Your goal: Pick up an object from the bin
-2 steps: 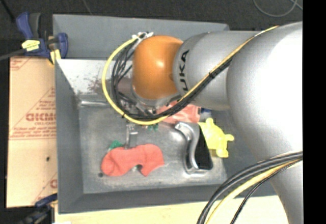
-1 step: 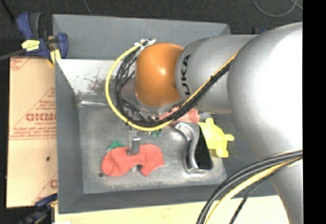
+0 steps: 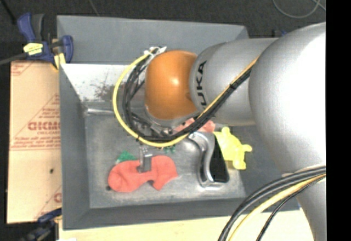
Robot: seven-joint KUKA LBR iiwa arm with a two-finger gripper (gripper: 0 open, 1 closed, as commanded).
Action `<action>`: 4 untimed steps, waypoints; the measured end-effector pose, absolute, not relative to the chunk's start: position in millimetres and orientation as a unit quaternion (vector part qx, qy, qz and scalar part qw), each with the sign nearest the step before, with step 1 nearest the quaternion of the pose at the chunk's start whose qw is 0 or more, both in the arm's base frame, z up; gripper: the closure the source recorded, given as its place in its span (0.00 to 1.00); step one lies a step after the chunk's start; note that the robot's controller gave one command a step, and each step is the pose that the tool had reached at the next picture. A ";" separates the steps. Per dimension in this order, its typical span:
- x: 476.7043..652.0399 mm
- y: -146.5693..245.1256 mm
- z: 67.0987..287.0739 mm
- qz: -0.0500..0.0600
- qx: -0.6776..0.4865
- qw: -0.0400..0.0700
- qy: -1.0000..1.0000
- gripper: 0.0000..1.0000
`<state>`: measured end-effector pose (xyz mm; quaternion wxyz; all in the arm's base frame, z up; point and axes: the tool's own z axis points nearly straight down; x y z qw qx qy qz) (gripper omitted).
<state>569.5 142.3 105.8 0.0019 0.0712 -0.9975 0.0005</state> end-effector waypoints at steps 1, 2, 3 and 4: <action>524.0 141.0 72.1 -0.001 0.108 -0.002 -0.994 1.00; 524.0 141.0 72.2 -0.001 0.107 -0.002 -0.994 1.00; 524.0 141.0 72.2 -0.001 0.107 -0.002 -0.994 1.00; 520.7 140.7 104.3 0.000 0.110 0.003 -0.994 1.00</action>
Offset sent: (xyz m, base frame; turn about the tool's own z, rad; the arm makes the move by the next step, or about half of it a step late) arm 0.0000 0.0000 0.0000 0.0000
